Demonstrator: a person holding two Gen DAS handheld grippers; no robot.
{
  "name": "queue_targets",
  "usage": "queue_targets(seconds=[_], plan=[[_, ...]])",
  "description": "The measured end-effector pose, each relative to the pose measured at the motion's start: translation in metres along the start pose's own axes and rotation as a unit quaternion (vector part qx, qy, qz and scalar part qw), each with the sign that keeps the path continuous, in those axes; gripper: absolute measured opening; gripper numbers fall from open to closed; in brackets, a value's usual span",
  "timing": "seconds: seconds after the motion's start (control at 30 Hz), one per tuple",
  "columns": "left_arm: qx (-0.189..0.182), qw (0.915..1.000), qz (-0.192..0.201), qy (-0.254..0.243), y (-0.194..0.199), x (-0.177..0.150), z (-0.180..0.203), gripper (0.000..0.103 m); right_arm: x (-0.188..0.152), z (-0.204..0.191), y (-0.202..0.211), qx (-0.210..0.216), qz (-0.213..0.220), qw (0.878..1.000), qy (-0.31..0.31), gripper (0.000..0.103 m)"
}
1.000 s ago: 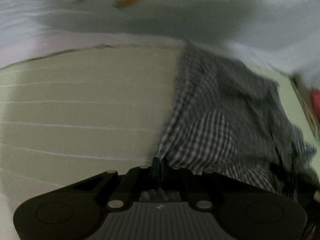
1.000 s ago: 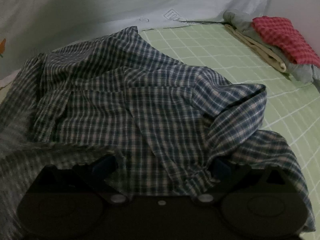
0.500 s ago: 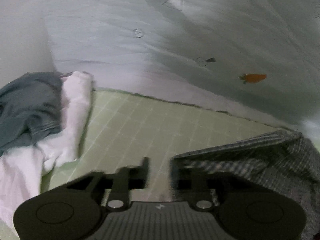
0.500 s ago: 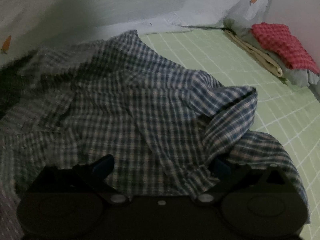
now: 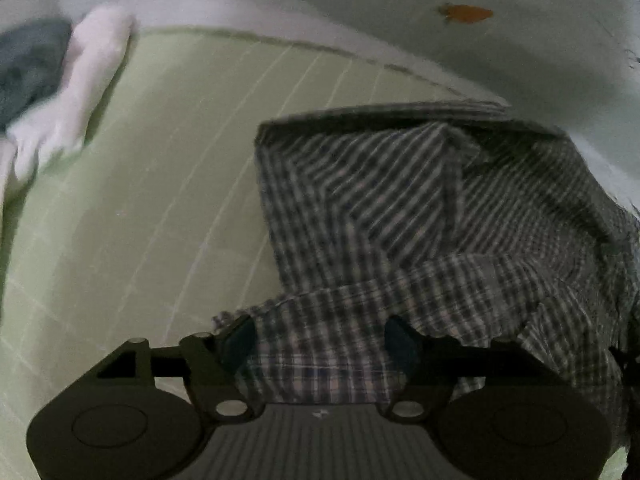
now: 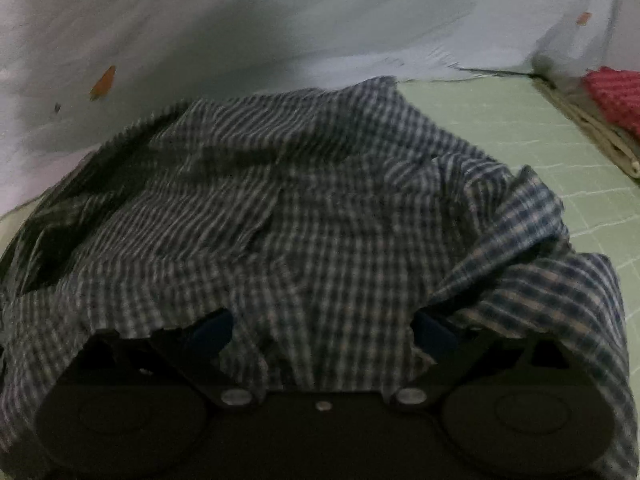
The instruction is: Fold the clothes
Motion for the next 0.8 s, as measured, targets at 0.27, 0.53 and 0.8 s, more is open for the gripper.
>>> queue_targets(seconds=[0.27, 0.53, 0.8], plan=[[0.012, 0.9997, -0.007, 0.019, 0.002, 0.0, -0.011, 0.075, 0.006, 0.019, 0.048, -0.186, 0.04, 0.982, 0.02, 0.097], [0.009, 0.9991, -0.023, 0.035, 0.0, -0.004, -0.03, 0.076, 0.017, -0.017, 0.068, -0.157, 0.135, 0.974, 0.093, 0.1], [-0.036, 0.9979, -0.012, 0.052, 0.002, -0.011, -0.026, 0.016, -0.016, -0.034, -0.01, -0.007, -0.021, 0.998, 0.063, 0.058]])
Point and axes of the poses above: each gripper's, at about its wrist camera, not at the fingertips, and y roughly against the way its jaws point, z to its right, x to its top, the point moved 6 cm from there along -y, roughly the way its jaws point
